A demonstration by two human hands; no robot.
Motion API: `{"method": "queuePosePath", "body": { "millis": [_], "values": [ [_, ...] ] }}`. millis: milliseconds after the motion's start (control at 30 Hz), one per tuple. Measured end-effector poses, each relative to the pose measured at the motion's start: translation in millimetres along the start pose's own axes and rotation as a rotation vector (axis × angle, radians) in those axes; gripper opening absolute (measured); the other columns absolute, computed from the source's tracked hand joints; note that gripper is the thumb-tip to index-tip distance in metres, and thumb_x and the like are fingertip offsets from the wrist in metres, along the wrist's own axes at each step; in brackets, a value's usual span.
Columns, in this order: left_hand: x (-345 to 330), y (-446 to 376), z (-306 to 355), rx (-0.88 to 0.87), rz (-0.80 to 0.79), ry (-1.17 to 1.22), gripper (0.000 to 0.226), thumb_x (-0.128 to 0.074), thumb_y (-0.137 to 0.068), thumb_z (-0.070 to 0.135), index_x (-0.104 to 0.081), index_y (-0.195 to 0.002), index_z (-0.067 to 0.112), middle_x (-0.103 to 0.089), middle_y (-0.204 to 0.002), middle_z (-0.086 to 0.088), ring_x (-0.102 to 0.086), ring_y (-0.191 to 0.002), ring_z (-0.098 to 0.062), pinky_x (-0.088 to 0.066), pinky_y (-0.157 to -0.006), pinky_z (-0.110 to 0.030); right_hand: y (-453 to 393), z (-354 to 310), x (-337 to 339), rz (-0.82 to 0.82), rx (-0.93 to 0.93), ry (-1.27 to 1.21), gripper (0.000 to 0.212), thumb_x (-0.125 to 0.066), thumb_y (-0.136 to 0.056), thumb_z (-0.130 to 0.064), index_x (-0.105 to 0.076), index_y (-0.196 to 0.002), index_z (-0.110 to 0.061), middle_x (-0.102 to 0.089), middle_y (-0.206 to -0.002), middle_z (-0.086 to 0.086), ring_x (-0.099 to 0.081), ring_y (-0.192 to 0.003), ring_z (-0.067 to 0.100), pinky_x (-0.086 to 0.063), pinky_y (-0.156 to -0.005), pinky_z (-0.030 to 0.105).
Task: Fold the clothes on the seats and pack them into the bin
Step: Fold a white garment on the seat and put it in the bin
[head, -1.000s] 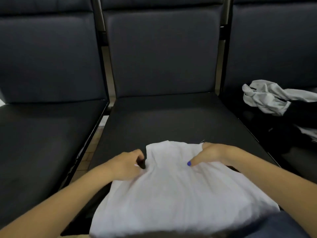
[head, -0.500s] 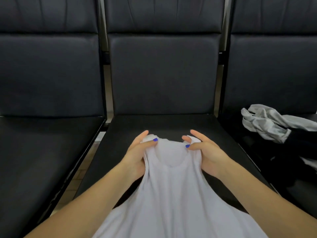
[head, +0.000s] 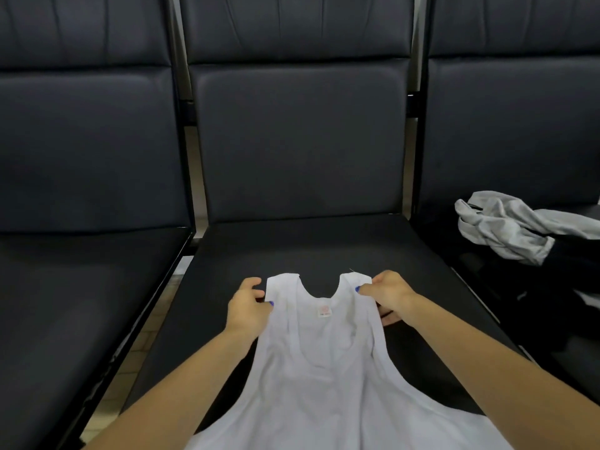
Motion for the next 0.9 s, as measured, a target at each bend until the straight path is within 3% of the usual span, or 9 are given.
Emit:
{"method": "queuePosePath", "body": {
  "millis": [100,233,333,433,500,600,733,833,900],
  "values": [
    [-7,-7,9,-0.083,0.034,-0.163,0.063,-0.061,-0.090,0.006,-0.031,-0.145,0.014,-0.053,-0.130,-0.009,-0.053,-0.106,-0.018,-0.039,-0.080,-0.024,-16,-6,0,0.035,-0.021,0.023,0.034,-0.061,-0.092,-0.023,-0.054,-0.122,-0.008,-0.055,-0.080,0.006,-0.060,-0.072,0.021,-0.052,-0.054,0.031],
    [-12,-20,33,-0.234,0.084,-0.452,0.064,-0.057,-0.093,0.014,-0.023,-0.148,0.017,-0.042,-0.138,-0.004,-0.052,-0.113,-0.019,-0.042,-0.079,-0.027,-34,-24,-1,0.074,0.088,0.168,0.035,-0.064,-0.088,-0.019,-0.045,-0.117,-0.019,-0.055,-0.102,0.007,-0.063,-0.084,0.023,-0.059,-0.069,0.036],
    [-19,-35,47,-0.277,0.024,-0.691,0.047,-0.058,-0.093,0.022,-0.041,-0.137,0.019,-0.043,-0.133,-0.004,-0.047,-0.120,-0.021,-0.046,-0.089,-0.031,-39,-37,-9,-0.012,0.152,0.365,0.027,-0.065,-0.088,-0.018,-0.055,-0.114,-0.017,-0.059,-0.108,0.008,-0.062,-0.087,0.020,-0.058,-0.074,0.032],
    [-20,-47,45,-0.197,-0.064,-0.636,0.010,-0.064,-0.089,0.026,-0.055,-0.090,0.022,-0.050,-0.116,-0.004,-0.050,-0.110,-0.021,-0.048,-0.092,-0.036,-35,-42,-17,-0.146,0.163,0.407,0.025,-0.062,-0.090,-0.017,-0.060,-0.113,-0.008,-0.061,-0.108,0.012,-0.059,-0.087,0.019,-0.054,-0.062,0.025],
    [-20,-49,42,-0.158,-0.115,-0.489,0.018,-0.064,-0.089,0.021,-0.049,-0.078,0.021,-0.053,-0.103,-0.004,-0.053,-0.097,-0.019,-0.048,-0.083,-0.033,-29,-47,-14,-0.170,0.197,0.365,0.012,-0.057,-0.092,-0.014,-0.058,-0.104,-0.010,-0.061,-0.101,0.011,-0.059,-0.080,0.016,-0.050,-0.056,0.023],
    [-8,-42,41,-0.049,-0.142,-0.134,0.016,-0.061,-0.089,0.015,-0.047,-0.082,0.017,-0.051,-0.092,-0.004,-0.047,-0.078,-0.015,-0.037,-0.062,-0.026,-21,-56,4,-0.141,0.255,0.184,0.013,-0.059,-0.090,-0.007,-0.052,-0.091,-0.017,-0.057,-0.082,0.007,-0.053,-0.062,0.011,-0.041,-0.048,0.022],
    [20,-23,61,-0.048,-0.195,0.128,0.018,-0.066,-0.085,0.010,-0.055,-0.098,0.018,-0.059,-0.110,-0.012,-0.055,-0.091,-0.023,-0.042,-0.070,-0.033,8,-64,30,-0.204,0.294,0.054,0.029,-0.065,-0.086,0.000,-0.057,-0.110,-0.015,-0.060,-0.089,0.012,-0.049,-0.061,0.012,-0.042,-0.049,0.021],
    [41,6,88,-0.095,-0.344,0.077,0.031,-0.068,-0.084,0.005,-0.061,-0.112,0.017,-0.067,-0.097,-0.007,-0.056,-0.076,-0.015,-0.041,-0.063,-0.028,37,-78,56,-0.203,0.359,0.115,0.021,-0.065,-0.085,0.001,-0.069,-0.105,-0.005,-0.065,-0.083,0.010,-0.046,-0.056,0.010,-0.040,-0.046,0.019],
    [58,30,108,-0.127,-0.422,-0.023,0.023,-0.068,-0.083,0.005,-0.069,-0.104,0.013,-0.065,-0.078,-0.002,-0.050,-0.062,-0.009,-0.037,-0.056,-0.023,60,-90,74,-0.183,0.402,0.181,0.016,-0.068,-0.083,-0.001,-0.072,-0.099,-0.002,-0.063,-0.084,0.015,-0.044,-0.054,0.010,-0.038,-0.044,0.019]
  ]
}}
Point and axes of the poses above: each hand's wrist, its own y-axis away from the middle knuckle, its own x-axis out of the back of the hand, z = x × y, the point moved 10 cm from there along -y, towards the middle knuckle
